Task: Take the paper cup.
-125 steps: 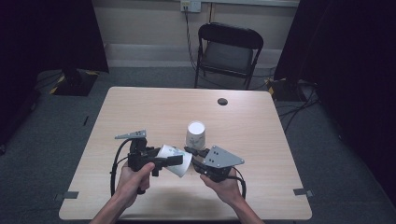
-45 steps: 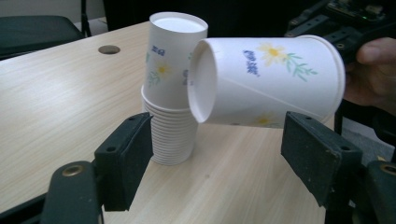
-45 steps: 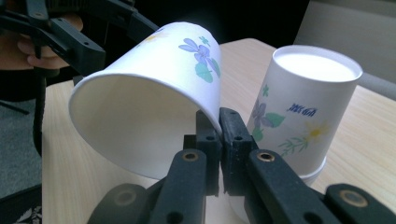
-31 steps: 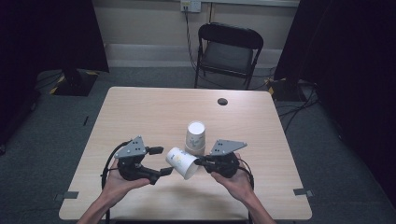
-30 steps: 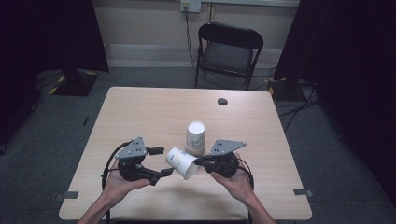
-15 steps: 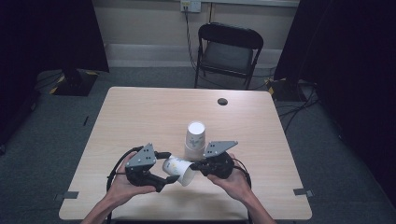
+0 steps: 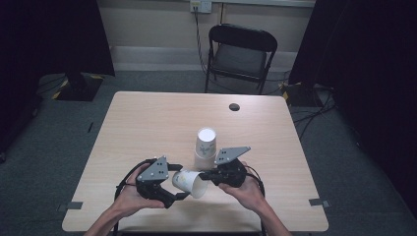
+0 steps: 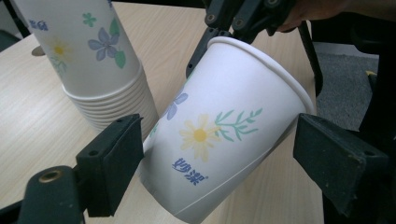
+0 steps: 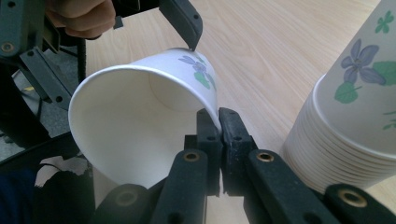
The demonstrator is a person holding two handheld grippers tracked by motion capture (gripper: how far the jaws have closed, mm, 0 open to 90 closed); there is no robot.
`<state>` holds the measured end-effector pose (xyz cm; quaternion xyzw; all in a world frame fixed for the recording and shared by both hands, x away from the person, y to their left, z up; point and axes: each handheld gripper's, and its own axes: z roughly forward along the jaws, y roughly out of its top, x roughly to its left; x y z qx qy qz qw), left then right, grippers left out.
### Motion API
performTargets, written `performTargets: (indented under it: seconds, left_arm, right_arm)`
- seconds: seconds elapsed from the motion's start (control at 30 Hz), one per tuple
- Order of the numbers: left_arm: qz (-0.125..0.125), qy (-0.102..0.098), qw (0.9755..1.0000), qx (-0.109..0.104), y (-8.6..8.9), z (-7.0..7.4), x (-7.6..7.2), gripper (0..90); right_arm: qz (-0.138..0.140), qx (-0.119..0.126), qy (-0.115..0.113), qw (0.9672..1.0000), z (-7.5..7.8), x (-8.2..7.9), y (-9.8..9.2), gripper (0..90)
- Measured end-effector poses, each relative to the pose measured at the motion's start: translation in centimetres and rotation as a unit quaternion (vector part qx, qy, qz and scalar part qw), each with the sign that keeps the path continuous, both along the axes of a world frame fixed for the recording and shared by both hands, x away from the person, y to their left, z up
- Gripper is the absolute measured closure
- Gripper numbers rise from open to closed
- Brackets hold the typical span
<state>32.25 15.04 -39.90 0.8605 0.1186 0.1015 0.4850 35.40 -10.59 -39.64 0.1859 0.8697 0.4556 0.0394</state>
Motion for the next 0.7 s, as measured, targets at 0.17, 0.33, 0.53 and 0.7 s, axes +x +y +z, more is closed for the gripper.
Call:
performTargets:
  seconds: [0.17,0.33,0.53,0.7]
  left_arm:
    - [-0.011,0.000,0.9999,0.005,-0.4,-0.3,0.0,15.6]
    - [-0.013,-0.013,0.9995,0.027,-1.3,-0.5,-0.5,15.5]
    - [-0.007,-0.020,0.9994,0.028,-1.5,-0.7,-0.5,14.4]
    - [-0.004,-0.030,0.9987,0.040,-1.9,-0.8,-0.7,13.1]
  right_arm:
    - [0.000,-0.004,0.007,1.0000,-0.2,0.1,0.2,88.5]
    - [-0.003,-0.008,0.014,0.9999,-0.2,0.2,0.5,88.1]
    - [-0.007,-0.006,0.022,0.9997,-0.1,0.4,0.5,88.2]
    - [-0.004,-0.002,0.028,0.9996,0.0,0.5,0.8,88.3]
